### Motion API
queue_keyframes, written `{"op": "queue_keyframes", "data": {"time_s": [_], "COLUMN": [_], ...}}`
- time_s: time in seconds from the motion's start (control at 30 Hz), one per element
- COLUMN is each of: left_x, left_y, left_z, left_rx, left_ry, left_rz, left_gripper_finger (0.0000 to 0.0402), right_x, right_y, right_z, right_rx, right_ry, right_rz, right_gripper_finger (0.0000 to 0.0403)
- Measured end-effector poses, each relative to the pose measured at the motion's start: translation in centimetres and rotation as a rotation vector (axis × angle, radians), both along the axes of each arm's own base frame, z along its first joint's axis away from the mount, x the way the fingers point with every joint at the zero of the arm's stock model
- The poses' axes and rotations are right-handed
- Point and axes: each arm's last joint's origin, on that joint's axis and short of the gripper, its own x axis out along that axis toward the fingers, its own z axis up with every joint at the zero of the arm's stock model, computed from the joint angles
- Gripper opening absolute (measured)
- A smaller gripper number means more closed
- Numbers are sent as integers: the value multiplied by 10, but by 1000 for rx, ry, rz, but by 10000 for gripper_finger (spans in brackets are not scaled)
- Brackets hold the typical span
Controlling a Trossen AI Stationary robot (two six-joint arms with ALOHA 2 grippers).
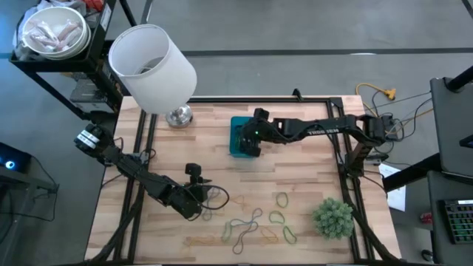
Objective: Pick and place rubber bands into bin
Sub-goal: Put the blue rubber band into the blue bin
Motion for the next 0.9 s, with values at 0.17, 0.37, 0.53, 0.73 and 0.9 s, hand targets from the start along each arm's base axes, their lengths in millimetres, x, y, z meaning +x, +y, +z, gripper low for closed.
{"op": "queue_keyframes", "data": {"time_s": [0.17, 0.37, 0.53, 0.73, 0.9], "left_x": [0, -2, 2, 13, 22], "left_y": [-2, -7, -6, -5, 2], "left_z": [-1, -4, -5, -17, -30], "left_rx": [-66, -254, -278, -327, -367], "left_ry": [29, 113, 91, 115, 159], "left_rz": [-33, -109, -84, -91, -44], "left_gripper_finger": [107, 107, 107, 107, 107], "right_x": [1, 2, 1, -3, -10], "right_y": [3, 25, 57, 105, 139], "right_z": [0, 3, 4, 9, 14], "right_rx": [30, 118, 122, 120, 123], "right_ry": [-7, -16, 18, 25, 6], "right_rz": [29, 157, 242, 375, 433], "right_gripper_finger": [76, 112, 123, 117, 106]}}
